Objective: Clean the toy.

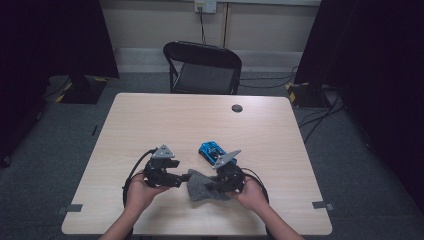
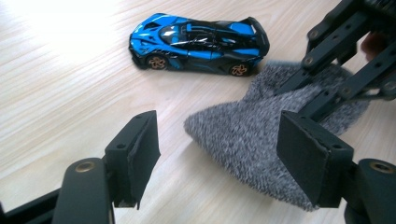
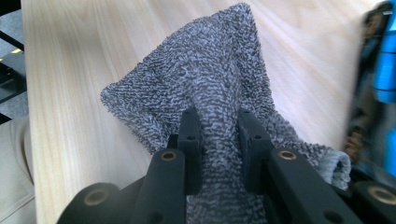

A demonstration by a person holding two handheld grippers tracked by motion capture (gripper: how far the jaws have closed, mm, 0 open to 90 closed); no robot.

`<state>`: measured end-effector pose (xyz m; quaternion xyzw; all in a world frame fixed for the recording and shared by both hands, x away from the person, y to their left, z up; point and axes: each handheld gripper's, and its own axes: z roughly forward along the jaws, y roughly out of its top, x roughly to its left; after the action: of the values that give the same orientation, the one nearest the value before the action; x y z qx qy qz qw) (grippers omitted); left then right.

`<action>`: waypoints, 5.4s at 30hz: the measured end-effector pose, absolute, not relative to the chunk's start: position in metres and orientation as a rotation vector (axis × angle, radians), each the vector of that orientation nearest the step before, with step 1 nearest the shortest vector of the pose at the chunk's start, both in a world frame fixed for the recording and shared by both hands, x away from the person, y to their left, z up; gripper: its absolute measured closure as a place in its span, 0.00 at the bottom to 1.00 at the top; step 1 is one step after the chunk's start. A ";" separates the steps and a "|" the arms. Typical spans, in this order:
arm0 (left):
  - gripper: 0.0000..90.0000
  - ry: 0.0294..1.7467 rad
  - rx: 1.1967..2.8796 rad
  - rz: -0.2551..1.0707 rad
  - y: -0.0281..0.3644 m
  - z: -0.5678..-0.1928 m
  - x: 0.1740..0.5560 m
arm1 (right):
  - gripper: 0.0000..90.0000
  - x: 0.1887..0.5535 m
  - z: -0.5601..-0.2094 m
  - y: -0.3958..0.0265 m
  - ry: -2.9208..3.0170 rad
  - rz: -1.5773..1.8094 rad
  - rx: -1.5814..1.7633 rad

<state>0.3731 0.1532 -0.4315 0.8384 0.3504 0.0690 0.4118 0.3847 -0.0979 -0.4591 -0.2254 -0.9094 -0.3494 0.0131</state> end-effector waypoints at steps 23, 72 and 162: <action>0.33 0.892 2.113 0.179 0.135 -0.435 0.385 | 0.84 0.403 -0.415 -0.151 -2.818 -1.169 -0.906; 0.30 0.848 2.162 0.232 0.037 -0.468 0.461 | 0.80 0.424 -0.470 -0.253 -2.773 -1.055 -1.368; 0.16 0.888 2.189 0.249 0.044 -0.476 0.467 | 0.85 0.389 -0.476 -0.145 -2.716 -0.986 -0.926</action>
<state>0.4672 0.0437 -0.4758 0.8547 0.3466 0.0971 0.3740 0.3886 -0.1455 -0.4755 -0.3047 -0.8939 -0.3245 0.0536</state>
